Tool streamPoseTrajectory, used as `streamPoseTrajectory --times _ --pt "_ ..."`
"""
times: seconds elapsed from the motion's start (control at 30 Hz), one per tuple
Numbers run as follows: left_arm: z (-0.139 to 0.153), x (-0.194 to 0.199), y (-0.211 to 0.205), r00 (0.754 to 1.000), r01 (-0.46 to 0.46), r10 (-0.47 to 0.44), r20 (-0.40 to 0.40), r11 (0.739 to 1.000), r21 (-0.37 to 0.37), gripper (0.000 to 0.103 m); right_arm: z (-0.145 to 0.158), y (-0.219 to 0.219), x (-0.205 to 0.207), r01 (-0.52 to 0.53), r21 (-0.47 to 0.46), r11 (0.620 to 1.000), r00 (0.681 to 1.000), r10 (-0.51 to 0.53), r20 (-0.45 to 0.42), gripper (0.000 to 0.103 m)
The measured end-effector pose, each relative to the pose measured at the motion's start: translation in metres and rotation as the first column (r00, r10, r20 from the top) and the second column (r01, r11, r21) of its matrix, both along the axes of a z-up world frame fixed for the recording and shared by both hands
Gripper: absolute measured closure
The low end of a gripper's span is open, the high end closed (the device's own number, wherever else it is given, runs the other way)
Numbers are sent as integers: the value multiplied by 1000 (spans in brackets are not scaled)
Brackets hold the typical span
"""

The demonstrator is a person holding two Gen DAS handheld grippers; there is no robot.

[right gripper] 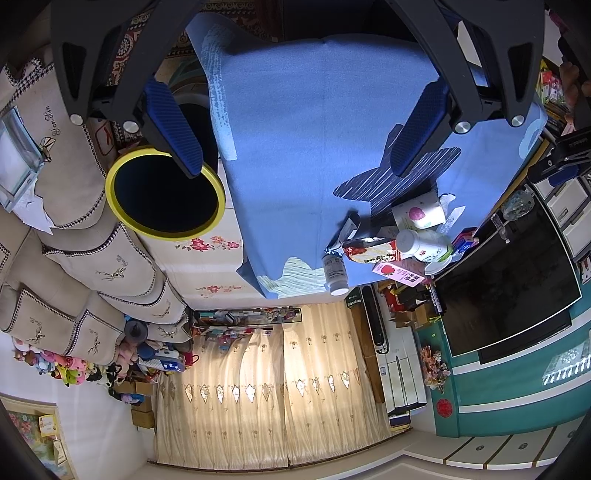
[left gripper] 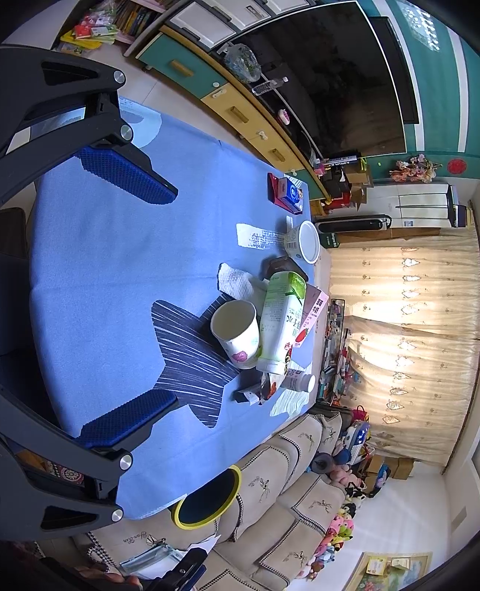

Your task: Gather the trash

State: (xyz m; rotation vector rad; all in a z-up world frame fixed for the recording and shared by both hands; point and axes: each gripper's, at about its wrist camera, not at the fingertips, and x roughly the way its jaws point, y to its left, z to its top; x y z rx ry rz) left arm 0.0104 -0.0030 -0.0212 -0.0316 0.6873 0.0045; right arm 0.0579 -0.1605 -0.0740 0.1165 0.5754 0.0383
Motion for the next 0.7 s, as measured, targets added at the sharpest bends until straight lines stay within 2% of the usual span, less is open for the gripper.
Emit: streamPoseTrajectory --times 0.7 --pt "-6 8 0 1000 5 -5 -20 1000 2 4 -10 2 7 -7 1 1000 1000 7 -29 6"
